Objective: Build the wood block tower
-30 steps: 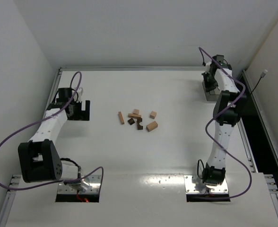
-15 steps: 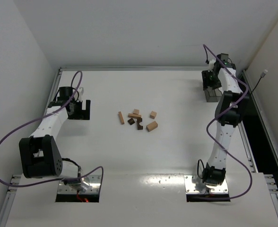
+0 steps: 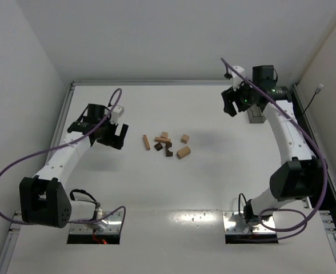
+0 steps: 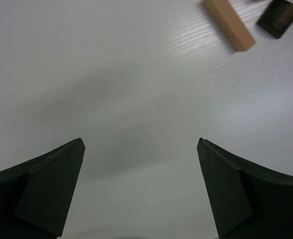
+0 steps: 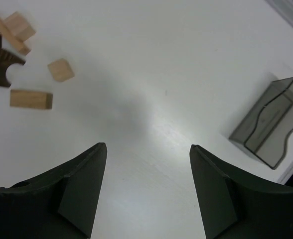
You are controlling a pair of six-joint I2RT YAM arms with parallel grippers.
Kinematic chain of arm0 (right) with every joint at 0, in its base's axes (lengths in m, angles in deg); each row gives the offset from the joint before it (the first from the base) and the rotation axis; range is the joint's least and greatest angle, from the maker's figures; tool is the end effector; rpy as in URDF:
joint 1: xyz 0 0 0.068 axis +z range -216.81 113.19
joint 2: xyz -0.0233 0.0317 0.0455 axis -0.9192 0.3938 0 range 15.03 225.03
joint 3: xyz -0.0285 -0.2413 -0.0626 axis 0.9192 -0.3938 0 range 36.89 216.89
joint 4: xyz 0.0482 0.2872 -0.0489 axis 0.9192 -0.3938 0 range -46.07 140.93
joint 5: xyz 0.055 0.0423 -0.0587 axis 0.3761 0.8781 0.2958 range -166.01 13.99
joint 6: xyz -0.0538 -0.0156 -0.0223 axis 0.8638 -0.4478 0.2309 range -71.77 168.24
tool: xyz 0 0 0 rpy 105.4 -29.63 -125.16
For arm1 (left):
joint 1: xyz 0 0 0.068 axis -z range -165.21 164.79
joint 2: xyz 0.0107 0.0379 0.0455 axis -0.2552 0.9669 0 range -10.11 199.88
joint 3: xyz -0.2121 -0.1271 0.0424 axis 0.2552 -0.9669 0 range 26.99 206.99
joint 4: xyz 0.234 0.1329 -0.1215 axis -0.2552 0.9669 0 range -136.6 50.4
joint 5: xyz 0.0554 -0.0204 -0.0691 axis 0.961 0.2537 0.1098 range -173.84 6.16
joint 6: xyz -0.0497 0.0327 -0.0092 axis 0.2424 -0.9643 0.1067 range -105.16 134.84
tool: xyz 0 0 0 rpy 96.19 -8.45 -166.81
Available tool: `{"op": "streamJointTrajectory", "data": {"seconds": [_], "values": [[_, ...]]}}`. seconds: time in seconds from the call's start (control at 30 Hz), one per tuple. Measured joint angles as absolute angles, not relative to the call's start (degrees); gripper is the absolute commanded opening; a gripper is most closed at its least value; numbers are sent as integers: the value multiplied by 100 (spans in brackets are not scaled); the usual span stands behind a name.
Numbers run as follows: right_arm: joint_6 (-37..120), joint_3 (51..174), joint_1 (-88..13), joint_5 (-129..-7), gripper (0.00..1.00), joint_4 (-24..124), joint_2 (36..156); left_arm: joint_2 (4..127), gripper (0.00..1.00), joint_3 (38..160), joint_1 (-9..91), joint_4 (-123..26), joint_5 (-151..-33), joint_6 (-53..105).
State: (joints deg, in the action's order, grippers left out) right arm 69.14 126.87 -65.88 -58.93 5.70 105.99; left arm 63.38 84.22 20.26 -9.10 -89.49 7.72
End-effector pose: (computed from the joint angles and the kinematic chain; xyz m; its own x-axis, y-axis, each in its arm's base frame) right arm 0.3862 0.0193 0.3257 -0.5963 -0.3508 -0.7221 -0.4620 0.8856 -0.0487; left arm 0.3060 -0.0337 0.2284 -0.7776 0.1984 -0.5966 0.2512 0.9679 -0.0055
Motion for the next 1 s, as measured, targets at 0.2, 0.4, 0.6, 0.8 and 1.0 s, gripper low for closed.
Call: {"op": "streamJointTrajectory", "data": {"seconds": [0.2, 0.4, 0.6, 0.8, 1.0], "values": [[7163, 11900, -6468, -5867, 65, 290, 10370, 6908, 79, 9071, 2844, -803, -9001, 635], [7148, 11834, -6525, -6064, 63, 199, 10400, 8152, 73, 10328, 3753, -844, -8837, 224], [7067, 11834, -6630, -6256, 62, 196, 10400, 9260, 73, 11172, 4299, -873, -8807, -273], [7050, 11863, -6726, -6376, 62, 199, 10509, 9892, 70, 11495, 4446, -853, -8765, -646], [7050, 12094, -6778, -6407, 61, 199, 10964, 10113, 61, 11615, 4426, -844, -8684, -732]]}}
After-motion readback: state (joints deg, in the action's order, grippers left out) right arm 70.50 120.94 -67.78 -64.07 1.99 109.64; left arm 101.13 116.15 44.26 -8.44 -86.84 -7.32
